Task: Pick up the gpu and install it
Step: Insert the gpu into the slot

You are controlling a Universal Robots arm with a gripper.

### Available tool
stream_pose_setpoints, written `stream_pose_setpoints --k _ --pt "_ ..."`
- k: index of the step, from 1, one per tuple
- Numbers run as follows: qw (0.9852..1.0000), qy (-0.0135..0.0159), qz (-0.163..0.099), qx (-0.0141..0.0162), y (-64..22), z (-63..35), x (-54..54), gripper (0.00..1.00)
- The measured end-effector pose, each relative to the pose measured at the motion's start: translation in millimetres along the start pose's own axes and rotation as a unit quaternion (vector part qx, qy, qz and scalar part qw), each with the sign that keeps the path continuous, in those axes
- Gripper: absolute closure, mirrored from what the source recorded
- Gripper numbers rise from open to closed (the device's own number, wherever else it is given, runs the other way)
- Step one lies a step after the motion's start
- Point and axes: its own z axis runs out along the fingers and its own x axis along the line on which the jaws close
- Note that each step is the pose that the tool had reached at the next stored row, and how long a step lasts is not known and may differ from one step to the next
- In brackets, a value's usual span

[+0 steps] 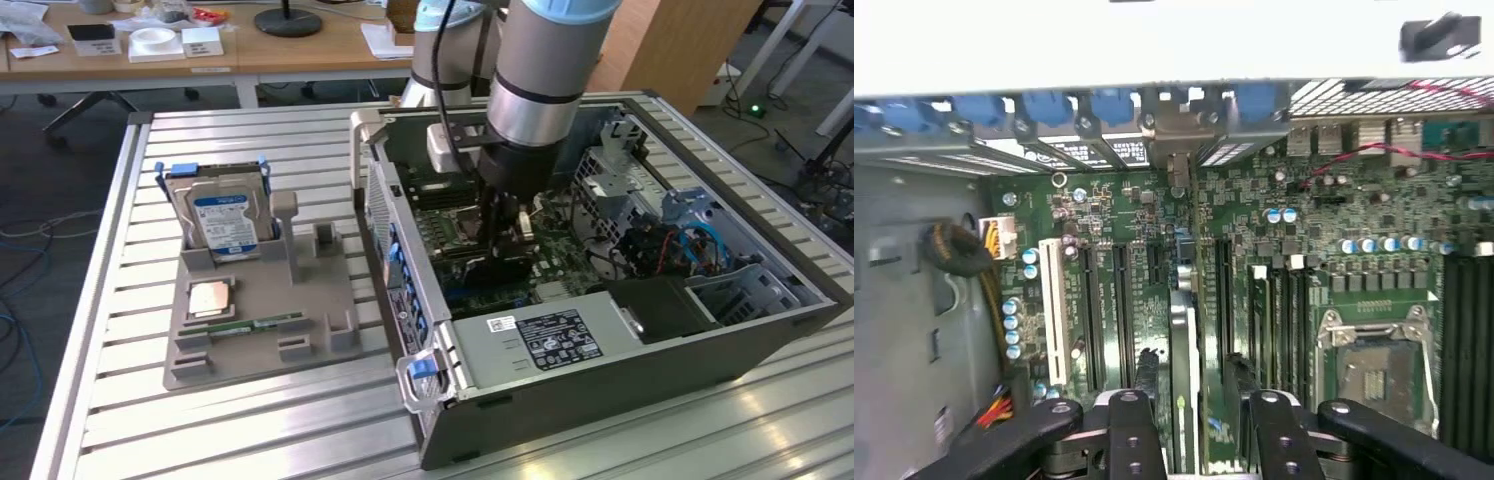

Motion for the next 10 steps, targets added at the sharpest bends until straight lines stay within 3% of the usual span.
stream_pose_setpoints --k 10 --pt "1.0000 0.0000 0.000 0.0000 -0.8 -26.6 -0.8 0.60"
